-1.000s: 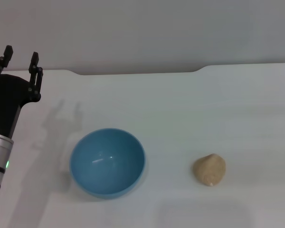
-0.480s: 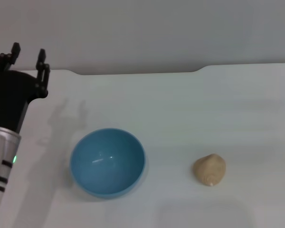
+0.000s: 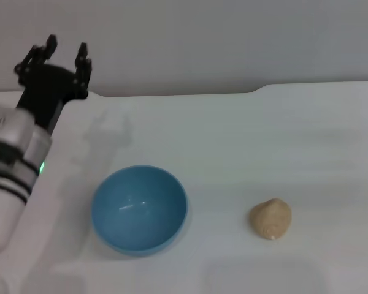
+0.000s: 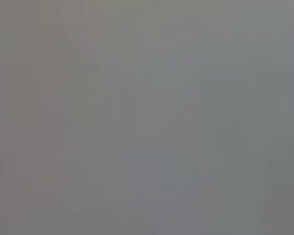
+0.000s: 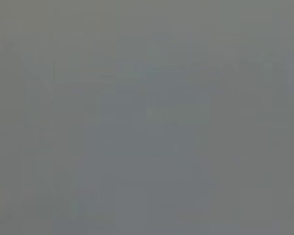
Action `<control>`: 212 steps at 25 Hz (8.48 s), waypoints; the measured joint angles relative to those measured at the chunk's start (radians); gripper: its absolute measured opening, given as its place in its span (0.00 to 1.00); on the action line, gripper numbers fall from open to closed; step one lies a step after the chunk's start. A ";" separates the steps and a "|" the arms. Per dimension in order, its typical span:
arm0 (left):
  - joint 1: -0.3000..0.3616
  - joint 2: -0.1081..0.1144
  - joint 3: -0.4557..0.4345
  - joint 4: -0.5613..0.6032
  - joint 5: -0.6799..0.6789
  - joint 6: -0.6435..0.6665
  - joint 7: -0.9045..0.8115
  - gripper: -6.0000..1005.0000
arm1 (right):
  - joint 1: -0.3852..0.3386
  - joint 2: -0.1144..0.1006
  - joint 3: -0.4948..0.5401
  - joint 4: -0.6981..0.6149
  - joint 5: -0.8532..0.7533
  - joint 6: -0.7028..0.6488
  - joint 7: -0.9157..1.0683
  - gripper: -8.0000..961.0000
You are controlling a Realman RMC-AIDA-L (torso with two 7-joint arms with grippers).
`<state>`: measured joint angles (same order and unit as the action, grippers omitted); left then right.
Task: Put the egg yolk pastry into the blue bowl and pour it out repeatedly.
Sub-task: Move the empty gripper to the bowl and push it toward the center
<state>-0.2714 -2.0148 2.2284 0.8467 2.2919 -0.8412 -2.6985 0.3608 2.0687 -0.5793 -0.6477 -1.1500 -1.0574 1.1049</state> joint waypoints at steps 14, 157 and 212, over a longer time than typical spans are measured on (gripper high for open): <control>0.115 -0.042 -0.342 0.484 0.139 0.736 0.127 0.46 | 0.012 0.004 -0.095 0.031 -0.005 0.070 -0.094 0.52; -0.440 -0.049 -0.796 0.137 0.354 2.223 -0.171 0.10 | 0.075 0.008 -0.202 0.573 0.333 -0.175 -0.797 0.52; -0.462 -0.047 -0.817 0.133 0.343 2.239 -0.172 0.00 | 0.126 -0.003 -0.437 -0.514 -1.183 -0.396 1.400 0.52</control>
<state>-0.7333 -2.0617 1.4113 0.9792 2.6353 1.3976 -2.8706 0.4867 2.0655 -1.0160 -1.1619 -2.3327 -1.4535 2.5053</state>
